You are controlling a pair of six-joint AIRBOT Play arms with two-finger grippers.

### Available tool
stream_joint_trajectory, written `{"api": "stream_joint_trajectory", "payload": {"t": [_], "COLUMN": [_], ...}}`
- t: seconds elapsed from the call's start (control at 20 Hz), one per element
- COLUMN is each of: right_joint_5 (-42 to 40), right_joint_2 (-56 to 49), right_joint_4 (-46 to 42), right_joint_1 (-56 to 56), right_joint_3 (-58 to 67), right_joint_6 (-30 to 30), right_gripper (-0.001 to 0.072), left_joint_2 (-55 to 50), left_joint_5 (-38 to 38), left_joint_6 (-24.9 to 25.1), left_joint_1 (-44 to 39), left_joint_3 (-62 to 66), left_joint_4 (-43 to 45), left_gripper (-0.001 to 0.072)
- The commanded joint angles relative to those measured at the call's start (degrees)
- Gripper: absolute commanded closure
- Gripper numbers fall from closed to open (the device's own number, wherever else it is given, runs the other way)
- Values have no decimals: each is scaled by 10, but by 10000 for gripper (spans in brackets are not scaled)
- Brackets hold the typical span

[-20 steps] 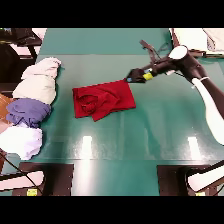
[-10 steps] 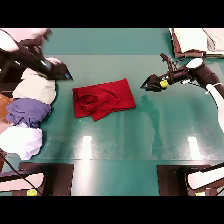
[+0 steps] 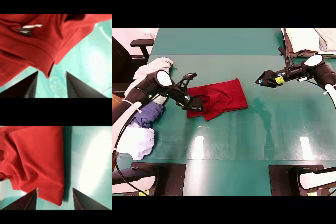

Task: Fold the shirts.

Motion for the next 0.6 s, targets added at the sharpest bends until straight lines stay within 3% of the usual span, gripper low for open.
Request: {"api": "stream_joint_trajectory", "payload": {"t": [0.0, 0.05, 0.1, 0.35, 0.55], "right_joint_5": [-3, -3, -3, 8, 0], "right_joint_2": [2, 2, 2, 2, 2], "right_joint_4": [0, 1, 1, 0, 0], "right_joint_1": [0, 0, 0, 0, 0], "right_joint_3": [0, 0, 0, 0, 0], "right_joint_6": [0, 0, 0, 0, 0], "right_gripper": [226, 226, 226, 226, 226], "left_joint_2": [0, 0, 0, 54, 111], "left_joint_5": [23, 22, 23, -17, -114], "left_joint_6": [-1, -1, -2, -4, 0], "left_joint_1": [-13, -13, -12, 37, 65], "left_joint_3": [-18, -18, -17, 1, -1], "left_joint_4": [19, 36, 54, 101, 178], "left_gripper": [358, 596, 683, 684, 683]}}
